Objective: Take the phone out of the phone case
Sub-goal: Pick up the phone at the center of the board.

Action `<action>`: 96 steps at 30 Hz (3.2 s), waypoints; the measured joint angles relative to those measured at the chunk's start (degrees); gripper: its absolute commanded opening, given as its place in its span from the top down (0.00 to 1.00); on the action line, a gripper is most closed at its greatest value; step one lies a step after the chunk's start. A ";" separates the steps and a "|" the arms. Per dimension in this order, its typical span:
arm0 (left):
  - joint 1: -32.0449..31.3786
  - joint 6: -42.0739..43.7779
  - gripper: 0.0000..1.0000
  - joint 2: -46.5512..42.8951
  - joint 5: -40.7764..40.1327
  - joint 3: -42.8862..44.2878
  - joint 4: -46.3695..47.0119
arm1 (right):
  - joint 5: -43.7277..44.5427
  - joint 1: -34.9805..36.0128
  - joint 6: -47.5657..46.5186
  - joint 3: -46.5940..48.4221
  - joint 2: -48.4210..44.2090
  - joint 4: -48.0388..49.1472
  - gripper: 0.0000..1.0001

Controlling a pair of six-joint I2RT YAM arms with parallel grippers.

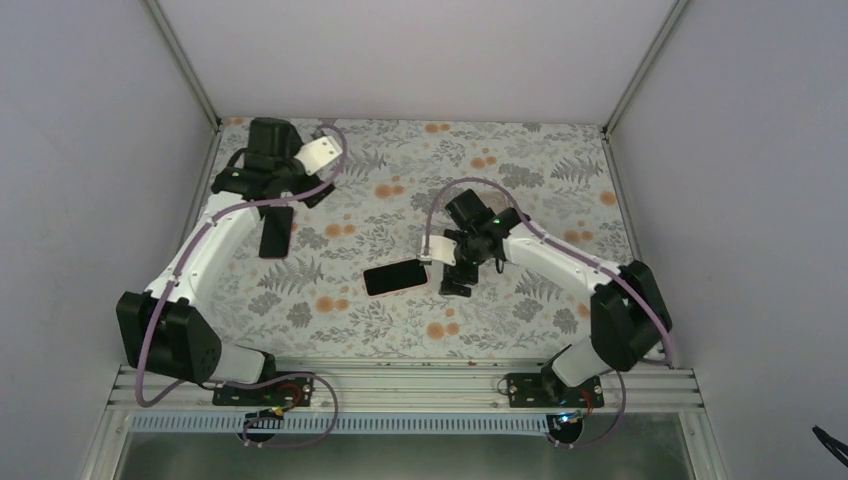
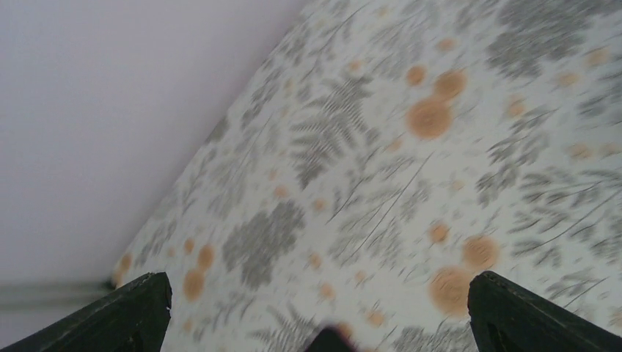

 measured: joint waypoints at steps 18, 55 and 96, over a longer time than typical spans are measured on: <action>13.20 -2.27 0.00 -12.33 -0.20 -12.04 -1.25 | -9.33 4.79 -12.83 18.58 26.67 2.82 0.00; 17.73 -3.17 0.00 -12.24 10.99 -17.94 -1.18 | -3.23 6.80 -13.92 12.59 27.19 11.50 0.37; 10.16 -3.28 0.02 20.50 52.72 -1.25 -22.64 | 8.83 7.08 -2.05 9.75 13.16 27.23 0.46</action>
